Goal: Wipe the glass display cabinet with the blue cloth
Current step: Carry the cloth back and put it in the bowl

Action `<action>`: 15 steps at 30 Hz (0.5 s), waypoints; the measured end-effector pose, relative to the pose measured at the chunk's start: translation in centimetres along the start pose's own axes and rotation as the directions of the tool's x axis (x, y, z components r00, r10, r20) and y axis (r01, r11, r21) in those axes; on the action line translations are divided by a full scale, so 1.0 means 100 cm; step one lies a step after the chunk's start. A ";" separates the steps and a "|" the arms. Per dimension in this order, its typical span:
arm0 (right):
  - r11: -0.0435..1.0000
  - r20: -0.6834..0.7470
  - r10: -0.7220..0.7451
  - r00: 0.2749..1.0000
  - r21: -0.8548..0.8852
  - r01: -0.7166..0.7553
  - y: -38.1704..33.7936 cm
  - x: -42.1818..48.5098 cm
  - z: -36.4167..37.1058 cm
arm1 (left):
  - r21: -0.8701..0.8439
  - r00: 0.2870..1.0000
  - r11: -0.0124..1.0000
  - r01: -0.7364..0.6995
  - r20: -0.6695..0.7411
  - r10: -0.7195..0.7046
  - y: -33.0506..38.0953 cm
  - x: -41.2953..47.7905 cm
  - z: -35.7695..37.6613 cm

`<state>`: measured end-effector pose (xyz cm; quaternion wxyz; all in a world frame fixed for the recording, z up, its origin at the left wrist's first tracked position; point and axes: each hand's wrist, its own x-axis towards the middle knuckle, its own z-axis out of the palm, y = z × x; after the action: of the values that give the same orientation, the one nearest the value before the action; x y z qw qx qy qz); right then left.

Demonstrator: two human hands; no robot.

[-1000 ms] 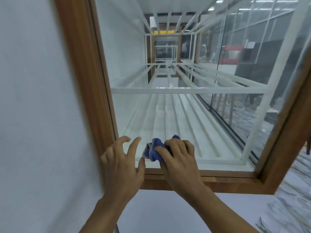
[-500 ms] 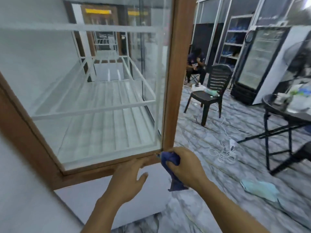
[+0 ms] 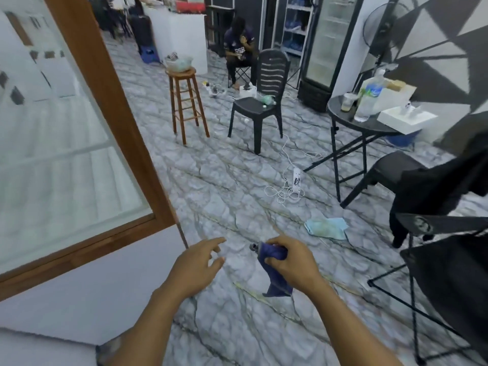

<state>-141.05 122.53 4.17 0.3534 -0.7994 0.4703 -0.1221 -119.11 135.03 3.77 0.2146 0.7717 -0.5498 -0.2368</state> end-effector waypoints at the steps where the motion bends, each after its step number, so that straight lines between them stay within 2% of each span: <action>1: 1.000 -0.003 0.006 1.000 0.005 -0.006 0.007 0.003 -0.005 | -0.007 1.000 1.000 -0.001 0.008 0.001 0.004 0.009 0.004; 9: 0.999 0.008 0.033 0.999 0.039 -0.034 0.040 0.079 -0.027 | -0.049 0.999 0.999 0.021 0.051 -0.018 0.009 0.102 0.021; 15: 0.998 0.038 0.012 0.999 0.069 -0.015 0.047 0.207 -0.037 | -0.053 0.999 0.999 0.000 0.048 0.002 -0.006 0.232 0.018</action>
<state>-135.19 102.06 0.78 0.3904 -0.7857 0.4644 -0.1209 -113.19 112.99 -1.04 0.2220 0.7595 -0.5488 -0.2696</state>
